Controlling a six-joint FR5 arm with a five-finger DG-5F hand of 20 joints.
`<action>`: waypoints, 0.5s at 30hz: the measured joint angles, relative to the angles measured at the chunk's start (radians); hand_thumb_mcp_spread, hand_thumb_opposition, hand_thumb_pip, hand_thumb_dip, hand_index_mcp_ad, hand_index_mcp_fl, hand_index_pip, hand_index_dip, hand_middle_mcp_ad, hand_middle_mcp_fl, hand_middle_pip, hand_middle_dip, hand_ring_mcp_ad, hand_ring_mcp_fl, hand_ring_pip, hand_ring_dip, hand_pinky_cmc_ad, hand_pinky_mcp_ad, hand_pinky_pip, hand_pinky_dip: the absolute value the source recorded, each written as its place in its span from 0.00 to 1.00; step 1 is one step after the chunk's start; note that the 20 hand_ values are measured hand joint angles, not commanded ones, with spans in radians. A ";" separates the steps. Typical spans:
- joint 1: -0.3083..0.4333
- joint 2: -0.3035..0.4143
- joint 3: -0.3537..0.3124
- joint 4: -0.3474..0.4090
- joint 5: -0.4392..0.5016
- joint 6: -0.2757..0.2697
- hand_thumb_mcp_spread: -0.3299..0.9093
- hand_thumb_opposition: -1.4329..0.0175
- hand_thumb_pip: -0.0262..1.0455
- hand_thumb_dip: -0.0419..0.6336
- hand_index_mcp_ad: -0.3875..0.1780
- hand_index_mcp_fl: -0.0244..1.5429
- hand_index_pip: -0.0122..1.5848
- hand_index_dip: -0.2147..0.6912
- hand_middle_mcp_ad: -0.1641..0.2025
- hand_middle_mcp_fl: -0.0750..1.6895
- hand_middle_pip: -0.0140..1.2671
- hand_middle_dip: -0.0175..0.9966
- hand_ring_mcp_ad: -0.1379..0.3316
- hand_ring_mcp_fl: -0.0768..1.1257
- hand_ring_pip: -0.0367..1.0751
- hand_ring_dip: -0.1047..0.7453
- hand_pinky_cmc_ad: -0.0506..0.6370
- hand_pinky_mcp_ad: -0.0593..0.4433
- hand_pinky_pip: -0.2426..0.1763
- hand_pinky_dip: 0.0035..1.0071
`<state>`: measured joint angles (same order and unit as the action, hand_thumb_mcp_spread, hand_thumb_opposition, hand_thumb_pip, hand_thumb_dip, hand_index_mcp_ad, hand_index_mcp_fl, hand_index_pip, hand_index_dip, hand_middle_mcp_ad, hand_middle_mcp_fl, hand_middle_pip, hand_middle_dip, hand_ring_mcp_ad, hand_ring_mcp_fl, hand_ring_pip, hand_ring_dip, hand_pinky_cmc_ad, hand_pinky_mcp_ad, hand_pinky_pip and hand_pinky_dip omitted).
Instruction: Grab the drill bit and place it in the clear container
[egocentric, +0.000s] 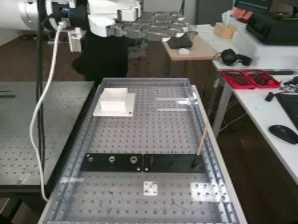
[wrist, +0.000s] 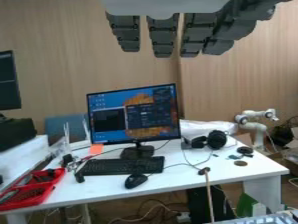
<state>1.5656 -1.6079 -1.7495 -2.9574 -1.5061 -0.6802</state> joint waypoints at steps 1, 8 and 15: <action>0.000 -0.003 -0.012 0.017 0.005 -0.001 0.27 0.99 0.04 0.07 0.59 0.01 0.02 0.26 0.70 0.04 0.03 0.04 0.51 0.06 0.06 0.14 0.19 0.22 0.55 0.01; -0.001 -0.024 -0.065 0.086 0.025 0.027 0.34 0.65 0.18 0.07 0.70 0.02 0.04 0.26 0.70 0.04 0.08 0.04 0.62 0.06 0.08 0.14 0.31 0.32 0.51 0.11; 0.001 -0.068 -0.105 0.134 0.052 0.079 0.35 0.53 0.21 0.07 0.81 0.03 0.06 0.26 0.72 0.04 0.11 0.04 0.83 0.09 0.11 0.12 0.51 0.52 0.36 0.19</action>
<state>1.5670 -1.6757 -1.8543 -2.8235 -1.4542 -0.6014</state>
